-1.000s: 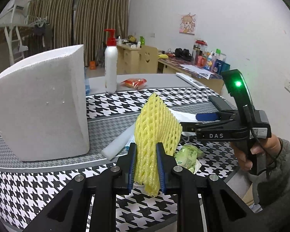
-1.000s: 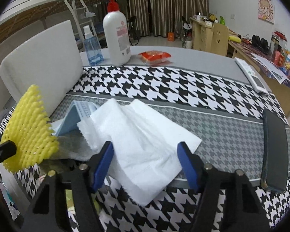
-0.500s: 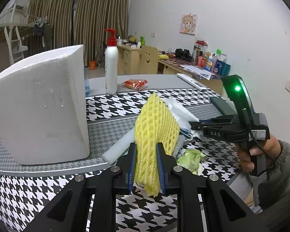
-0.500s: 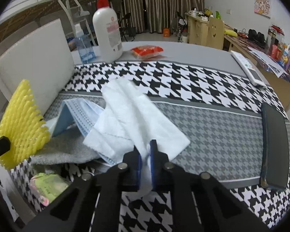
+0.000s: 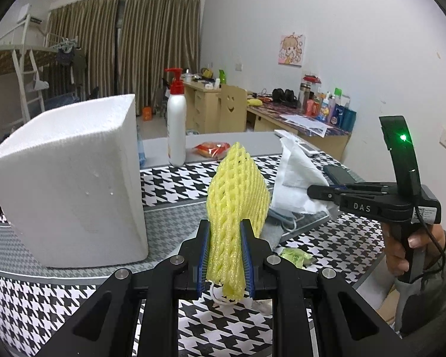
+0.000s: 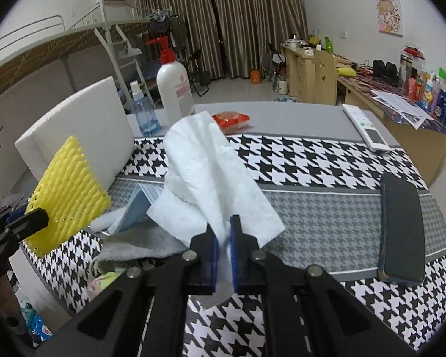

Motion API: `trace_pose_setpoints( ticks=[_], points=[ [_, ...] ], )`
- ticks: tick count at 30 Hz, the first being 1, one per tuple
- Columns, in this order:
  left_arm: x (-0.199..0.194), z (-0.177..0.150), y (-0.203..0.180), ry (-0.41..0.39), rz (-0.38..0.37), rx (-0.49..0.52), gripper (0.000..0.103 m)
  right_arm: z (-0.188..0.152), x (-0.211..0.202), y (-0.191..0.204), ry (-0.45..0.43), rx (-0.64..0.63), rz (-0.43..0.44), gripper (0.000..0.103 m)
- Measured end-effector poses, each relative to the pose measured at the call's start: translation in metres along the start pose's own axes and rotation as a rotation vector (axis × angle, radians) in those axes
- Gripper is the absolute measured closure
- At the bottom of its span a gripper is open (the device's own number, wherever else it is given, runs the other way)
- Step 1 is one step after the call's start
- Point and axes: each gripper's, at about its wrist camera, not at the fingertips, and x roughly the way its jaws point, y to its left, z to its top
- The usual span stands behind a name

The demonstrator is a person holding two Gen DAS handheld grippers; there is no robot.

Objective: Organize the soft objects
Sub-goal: 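Carry the yellow net and white tissue up over the white foam box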

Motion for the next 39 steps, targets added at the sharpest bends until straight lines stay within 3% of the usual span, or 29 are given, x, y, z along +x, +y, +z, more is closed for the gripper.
trace_pose_setpoints(
  ticks=[13,39],
  points=[
    [-0.008,0.016,0.003,-0.055,0.018,0.006,0.082,0.013,-0.023,0.023,-0.097,-0.03,-0.038,0.093],
    [-0.033,0.043,0.01,-0.146,0.033,0.09,0.082,0.029,-0.039,0.043,-0.196,-0.02,-0.032,0.093]
  ],
)
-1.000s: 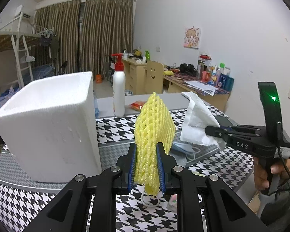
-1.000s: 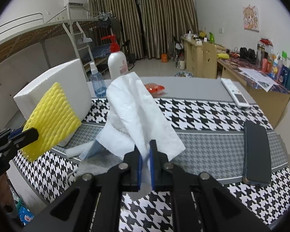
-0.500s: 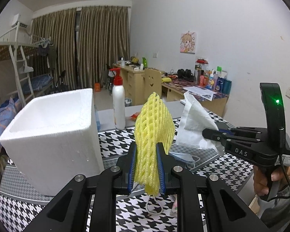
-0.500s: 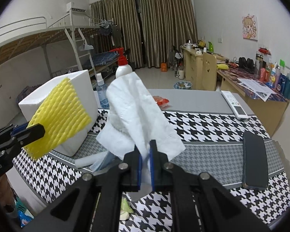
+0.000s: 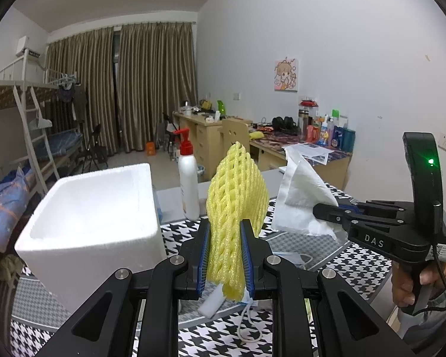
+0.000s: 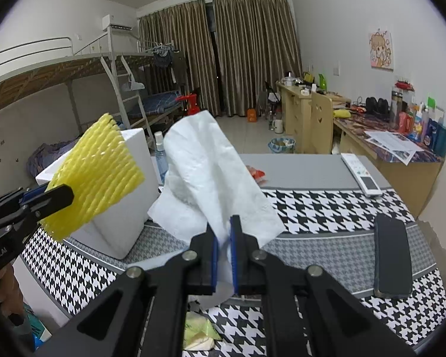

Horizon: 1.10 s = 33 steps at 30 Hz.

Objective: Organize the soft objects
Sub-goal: 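Carry the yellow net and white tissue up over the white foam box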

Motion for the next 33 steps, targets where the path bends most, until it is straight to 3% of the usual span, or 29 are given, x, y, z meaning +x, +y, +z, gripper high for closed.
trace_pose_setpoints(
  ticks=[16,33],
  points=[
    [-0.011,0.021,0.022,-0.076,0.034,0.011,0.082,0.023,-0.001,0.025,-0.052,-0.029,-0.002,0.093],
    [-0.012,0.036,0.053,-0.105,0.081,-0.03,0.082,0.039,0.008,0.048,-0.076,-0.063,0.004,0.093]
  ],
)
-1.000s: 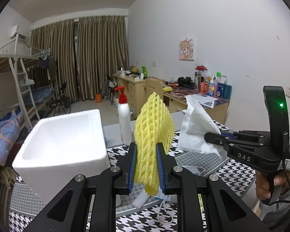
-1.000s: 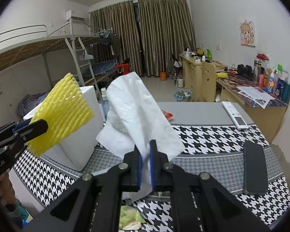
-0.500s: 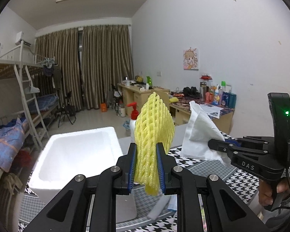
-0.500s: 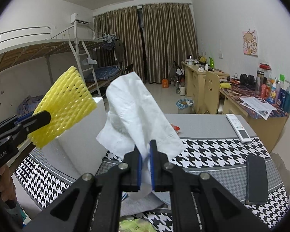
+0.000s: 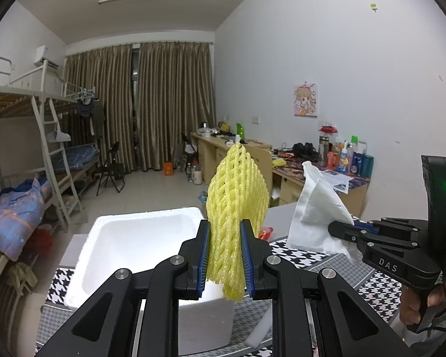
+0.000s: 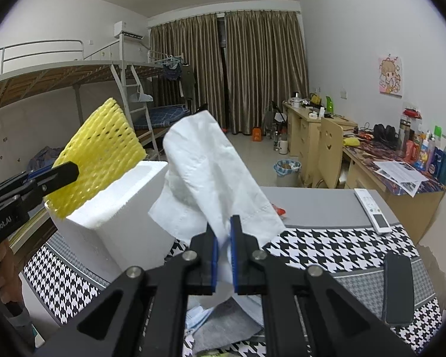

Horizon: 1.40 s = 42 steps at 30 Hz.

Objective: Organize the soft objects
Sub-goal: 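Carry the yellow net and white tissue up over the white foam box, then open the left tool to drop the yellow net into the box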

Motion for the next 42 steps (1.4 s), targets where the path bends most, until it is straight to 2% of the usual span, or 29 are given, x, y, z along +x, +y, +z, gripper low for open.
trace_pose_setpoints(
  ticks=[14,32,40,42],
  points=[
    [0.0,0.005,0.03,-0.009,0.079,-0.03,0.082,0.022,0.008,0.035,-0.021,-0.045,0.065,0.093],
    [0.013,0.002,0.058,0.043,0.209,-0.085,0.082,0.036,0.025,0.067,0.004,-0.078,0.149,0.093],
    [0.021,-0.003,0.068,0.072,0.221,-0.108,0.081,0.036,0.03,0.076,0.021,-0.083,0.173,0.093],
    [0.024,-0.005,0.072,0.084,0.213,-0.112,0.077,0.036,0.032,0.079,0.023,-0.088,0.173,0.093]
  ],
)
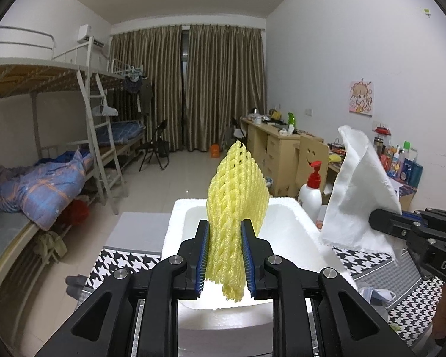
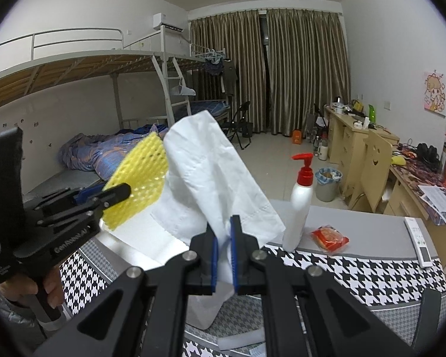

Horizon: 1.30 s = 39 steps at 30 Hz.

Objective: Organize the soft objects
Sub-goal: 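Open the left tool to drop the yellow net into the box, then lower the white tissue into the box and open the right tool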

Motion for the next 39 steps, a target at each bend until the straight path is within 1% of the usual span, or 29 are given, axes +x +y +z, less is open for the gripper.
trace_pose_setpoints(
  ticks=[1,2,3,4,5,6,7,9,11,13,15,18,19,23,28,33,39],
  points=[
    [0.003,-0.001,0.002,0.01,-0.004,-0.002,0.069,0.0,0.001,0.002,0.001,-0.003,-0.002,0.093],
    [0.005,-0.002,0.003,0.016,-0.004,-0.004,0.065,0.001,0.002,0.003,0.003,-0.005,-0.002,0.093],
    [0.007,-0.002,0.004,0.02,-0.003,-0.004,0.056,0.0,0.003,0.004,0.004,-0.007,-0.003,0.093],
    [0.007,-0.002,0.006,0.021,-0.003,-0.004,0.051,0.0,0.004,0.005,0.005,-0.008,-0.005,0.093],
    [0.007,-0.003,0.007,0.019,-0.002,-0.007,0.05,-0.001,0.004,0.003,0.005,-0.008,-0.004,0.093],
    [0.007,-0.003,0.01,0.017,0.0,-0.009,0.044,0.001,0.005,0.003,0.006,-0.009,-0.006,0.093],
    [0.006,-0.003,0.01,0.015,0.002,-0.009,0.035,0.001,0.006,0.004,0.007,-0.009,-0.007,0.093],
    [0.004,-0.003,0.014,0.004,0.005,-0.013,0.024,0.002,0.008,0.006,0.008,-0.011,-0.008,0.093],
    [0.001,-0.003,0.017,-0.011,0.011,-0.021,0.02,0.003,0.011,0.01,0.014,-0.015,-0.007,0.093],
    [-0.003,-0.003,0.02,-0.024,0.019,-0.026,0.012,0.003,0.013,0.013,0.019,-0.019,-0.002,0.093],
    [-0.006,-0.003,0.024,-0.04,0.029,-0.032,0.008,0.003,0.014,0.015,0.02,-0.024,0.008,0.093],
    [-0.012,-0.004,0.03,-0.062,0.047,-0.044,0.002,0.007,0.019,0.021,0.031,-0.03,0.024,0.093],
    [-0.013,-0.004,0.031,-0.066,0.047,-0.045,0.002,0.008,0.021,0.023,0.032,-0.036,0.028,0.093],
    [-0.021,-0.004,0.038,-0.084,0.065,-0.051,0.001,0.012,0.025,0.03,0.031,-0.048,0.044,0.093],
    [-0.026,-0.007,0.045,-0.085,0.078,-0.059,0.001,0.013,0.034,0.033,0.05,-0.055,0.073,0.093],
    [-0.03,-0.008,0.05,-0.094,0.081,-0.062,0.001,0.012,0.043,0.036,0.071,-0.056,0.076,0.093],
    [-0.031,-0.012,0.058,-0.085,0.092,-0.073,0.001,0.013,0.051,0.04,0.095,-0.055,0.089,0.093]
  ],
)
